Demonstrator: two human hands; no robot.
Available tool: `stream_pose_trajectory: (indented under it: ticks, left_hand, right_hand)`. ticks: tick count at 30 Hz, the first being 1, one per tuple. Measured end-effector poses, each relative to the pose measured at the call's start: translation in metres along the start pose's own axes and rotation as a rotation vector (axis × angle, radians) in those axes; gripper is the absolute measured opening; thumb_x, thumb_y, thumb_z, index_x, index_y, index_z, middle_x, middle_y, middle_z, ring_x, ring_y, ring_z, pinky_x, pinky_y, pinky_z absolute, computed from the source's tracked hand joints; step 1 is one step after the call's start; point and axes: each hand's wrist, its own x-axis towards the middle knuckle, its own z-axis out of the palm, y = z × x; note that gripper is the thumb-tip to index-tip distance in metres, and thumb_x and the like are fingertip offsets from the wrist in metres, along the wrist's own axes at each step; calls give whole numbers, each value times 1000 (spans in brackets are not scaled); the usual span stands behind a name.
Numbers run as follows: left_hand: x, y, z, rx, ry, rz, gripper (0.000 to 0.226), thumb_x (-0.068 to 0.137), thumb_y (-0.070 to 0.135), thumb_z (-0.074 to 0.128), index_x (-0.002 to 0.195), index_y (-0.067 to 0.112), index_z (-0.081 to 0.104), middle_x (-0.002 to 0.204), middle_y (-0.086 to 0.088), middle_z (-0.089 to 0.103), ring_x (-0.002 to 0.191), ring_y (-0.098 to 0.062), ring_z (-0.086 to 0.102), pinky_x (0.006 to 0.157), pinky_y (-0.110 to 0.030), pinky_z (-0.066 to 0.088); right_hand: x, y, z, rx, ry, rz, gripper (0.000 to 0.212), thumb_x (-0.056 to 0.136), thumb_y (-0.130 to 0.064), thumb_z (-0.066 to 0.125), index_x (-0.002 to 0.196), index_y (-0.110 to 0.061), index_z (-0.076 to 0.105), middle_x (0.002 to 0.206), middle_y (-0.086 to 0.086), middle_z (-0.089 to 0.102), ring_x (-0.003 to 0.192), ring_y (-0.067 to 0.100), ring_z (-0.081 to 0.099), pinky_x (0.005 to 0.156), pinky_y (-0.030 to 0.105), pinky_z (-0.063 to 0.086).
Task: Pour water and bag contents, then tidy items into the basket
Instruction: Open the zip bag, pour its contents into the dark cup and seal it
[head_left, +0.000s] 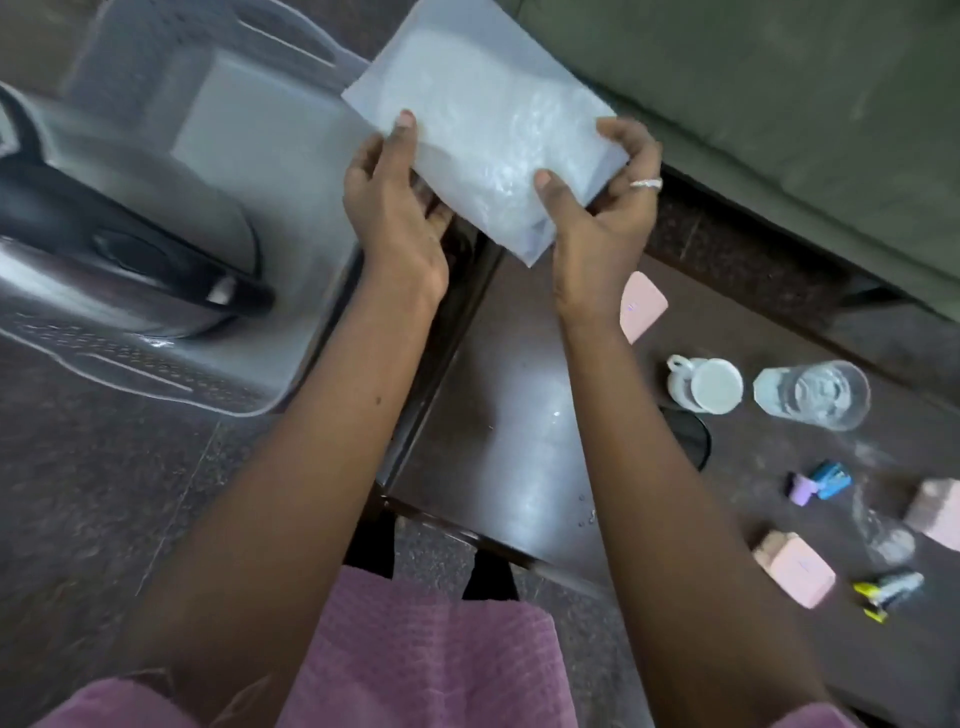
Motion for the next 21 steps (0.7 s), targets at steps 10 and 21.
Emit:
stream_pose_trajectory:
  ticks: [10,21]
  left_hand:
    - [-78,-135,26,299,-13,-263,14,91,0,54,102,7,59,83,-4,63,72,-13,62,51,-18,55]
    - [-114,-146,37,707,13,-281,22,92,1,46,74,2,60,57,-6,57,26,-1,47,31,-8,37]
  right_hand:
    - [-57,37,-169,180,179,239,53,97,-24,44,144,-25,21,116,-19,58,104,-1,59,88,23,50]
    - [-83,45,-235,98,79,342,55,73,-37,72,121,-33,44,126,10,55,112,14,56,96,34,48]
